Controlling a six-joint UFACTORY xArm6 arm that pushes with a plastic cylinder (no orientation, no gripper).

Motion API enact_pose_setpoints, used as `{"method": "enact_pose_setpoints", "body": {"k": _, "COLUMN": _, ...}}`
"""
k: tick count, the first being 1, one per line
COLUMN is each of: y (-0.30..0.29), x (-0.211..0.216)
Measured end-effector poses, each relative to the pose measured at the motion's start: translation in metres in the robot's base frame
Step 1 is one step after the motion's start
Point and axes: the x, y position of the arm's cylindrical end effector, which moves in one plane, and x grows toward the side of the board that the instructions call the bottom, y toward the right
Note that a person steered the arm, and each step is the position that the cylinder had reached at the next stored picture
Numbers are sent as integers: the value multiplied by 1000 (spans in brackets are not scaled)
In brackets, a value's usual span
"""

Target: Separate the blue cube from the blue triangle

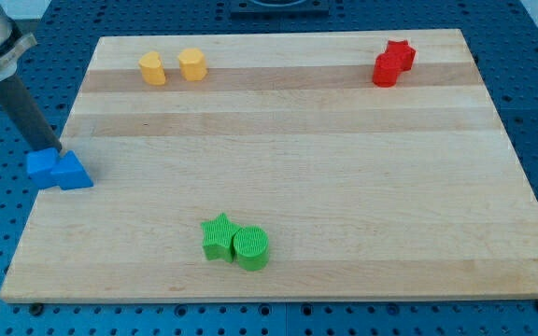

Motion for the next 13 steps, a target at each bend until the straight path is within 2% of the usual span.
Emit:
{"method": "enact_pose_setpoints", "body": {"k": 3, "y": 7, "x": 15}}
{"method": "enact_pose_setpoints", "body": {"k": 4, "y": 15, "x": 37}}
{"method": "enact_pose_setpoints", "body": {"k": 6, "y": 58, "x": 53}}
{"method": "enact_pose_setpoints", "body": {"k": 7, "y": 12, "x": 36}}
{"method": "enact_pose_setpoints", "body": {"k": 8, "y": -1, "x": 25}}
{"method": "enact_pose_setpoints", "body": {"k": 9, "y": 0, "x": 34}}
{"method": "enact_pose_setpoints", "body": {"k": 10, "y": 7, "x": 73}}
{"method": "enact_pose_setpoints", "body": {"k": 12, "y": 30, "x": 111}}
{"method": "enact_pose_setpoints", "body": {"k": 13, "y": 10, "x": 137}}
